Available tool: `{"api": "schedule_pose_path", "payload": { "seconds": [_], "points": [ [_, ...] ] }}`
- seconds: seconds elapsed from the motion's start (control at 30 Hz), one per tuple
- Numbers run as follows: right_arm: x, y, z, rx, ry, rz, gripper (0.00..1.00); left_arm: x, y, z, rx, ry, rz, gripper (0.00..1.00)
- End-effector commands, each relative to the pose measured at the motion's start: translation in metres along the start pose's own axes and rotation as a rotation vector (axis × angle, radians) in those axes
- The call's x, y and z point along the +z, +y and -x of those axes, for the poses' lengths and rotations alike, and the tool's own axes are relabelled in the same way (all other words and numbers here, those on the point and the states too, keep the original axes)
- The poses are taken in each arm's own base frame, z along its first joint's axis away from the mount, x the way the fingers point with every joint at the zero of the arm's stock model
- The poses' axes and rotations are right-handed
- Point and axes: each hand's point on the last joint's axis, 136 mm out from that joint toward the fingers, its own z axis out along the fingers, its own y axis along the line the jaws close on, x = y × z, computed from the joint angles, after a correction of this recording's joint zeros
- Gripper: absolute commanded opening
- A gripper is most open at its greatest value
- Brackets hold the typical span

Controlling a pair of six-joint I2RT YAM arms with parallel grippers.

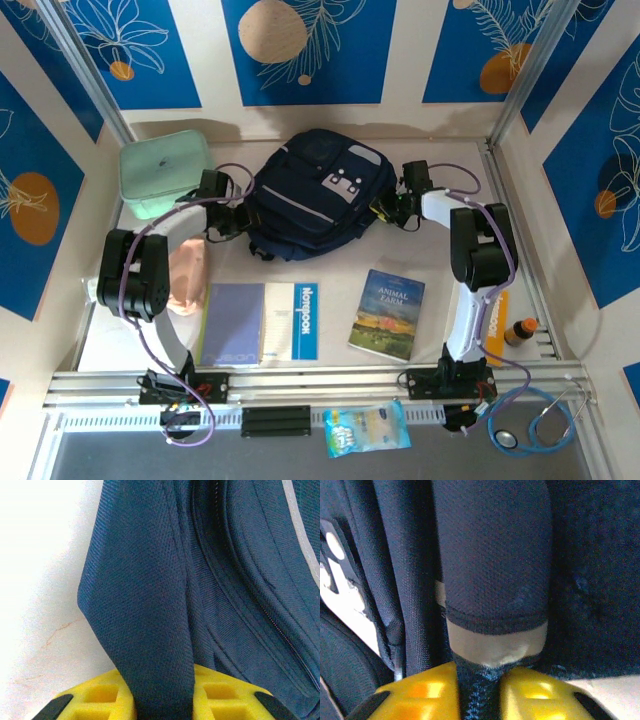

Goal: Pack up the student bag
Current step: Rotate the student bag at the top-center of the table.

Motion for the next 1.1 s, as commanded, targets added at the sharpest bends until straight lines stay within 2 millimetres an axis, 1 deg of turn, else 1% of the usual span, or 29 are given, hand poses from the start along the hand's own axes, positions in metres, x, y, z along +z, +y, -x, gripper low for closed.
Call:
{"api": "schedule_pose_path", "payload": {
  "seconds": [0.0, 0.03, 0.1, 0.2, 0.27, 0.33, 0.4, 0.47, 0.53, 0.57, 0.67, 0.7, 0.77, 0.83, 0.87, 0.93, 0.97, 1.03, 1.07],
  "points": [
    [-0.002, -0.002, 0.0, 0.02, 0.029, -0.002, 0.04, -0.014, -0.019, 0.022, 0.054, -0.052, -0.046, 0.24],
    [-0.006, -0.001, -0.003, 0.023, 0.023, 0.005, 0.0, -0.013, -0.018, 0.027, 0.057, -0.063, -0.038, 0.25],
    [-0.02, 0.003, -0.011, 0.027, 0.012, 0.037, 0.0, -0.011, -0.017, 0.035, 0.064, -0.081, -0.02, 0.26],
    [-0.046, 0.011, -0.03, 0.049, -0.01, 0.109, 0.0, -0.002, -0.015, 0.047, 0.079, -0.094, 0.003, 0.28],
    [-0.063, 0.015, -0.043, 0.072, -0.025, 0.147, 0.0, 0.002, -0.011, 0.055, 0.087, -0.108, 0.031, 0.36],
    [-0.078, 0.02, -0.054, 0.086, -0.05, 0.168, 0.0, 0.0, -0.007, 0.062, 0.107, -0.128, 0.07, 0.5],
    [-0.088, 0.021, -0.061, 0.104, -0.077, 0.16, 0.0, -0.008, -0.003, 0.067, 0.131, -0.153, 0.119, 0.58],
    [-0.096, 0.025, -0.067, 0.127, -0.101, 0.155, 0.0, -0.024, -0.001, 0.07, 0.152, -0.181, 0.161, 0.65],
    [-0.1, 0.03, -0.07, 0.138, -0.116, 0.143, 0.0, -0.045, -0.001, 0.068, 0.149, -0.198, 0.201, 0.72],
    [-0.101, 0.031, -0.071, 0.144, -0.127, 0.135, 0.0, -0.055, -0.004, 0.065, 0.149, -0.203, 0.2, 0.73],
    [-0.105, 0.043, -0.069, 0.156, -0.159, 0.137, 0.0, -0.083, -0.022, 0.047, 0.175, -0.22, 0.175, 0.75],
    [-0.105, 0.046, -0.069, 0.16, -0.166, 0.139, 0.0, -0.089, -0.028, 0.039, 0.191, -0.227, 0.165, 0.76],
    [-0.105, 0.054, -0.068, 0.169, -0.18, 0.142, 0.0, -0.098, -0.044, 0.017, 0.232, -0.233, 0.15, 0.76],
    [-0.104, 0.059, -0.066, 0.175, -0.184, 0.146, 0.0, -0.102, -0.062, -0.007, 0.282, -0.231, 0.14, 0.76],
    [-0.104, 0.061, -0.066, 0.177, -0.182, 0.151, 0.0, -0.101, -0.07, -0.019, 0.313, -0.231, 0.134, 0.75],
    [-0.101, 0.065, -0.066, 0.179, -0.167, 0.154, 0.0, -0.097, -0.094, -0.046, 0.374, -0.219, 0.081, 0.72],
    [-0.101, 0.067, -0.066, 0.18, -0.163, 0.156, 0.0, -0.093, -0.103, -0.058, 0.388, -0.206, 0.048, 0.68],
    [-0.1, 0.07, -0.065, 0.174, -0.153, 0.161, 0.0, -0.08, -0.13, -0.086, 0.421, -0.16, -0.062, 0.57],
    [-0.1, 0.072, -0.065, 0.173, -0.151, 0.163, 0.0, -0.073, -0.137, -0.097, 0.431, -0.14, -0.095, 0.54]
  ]
}}
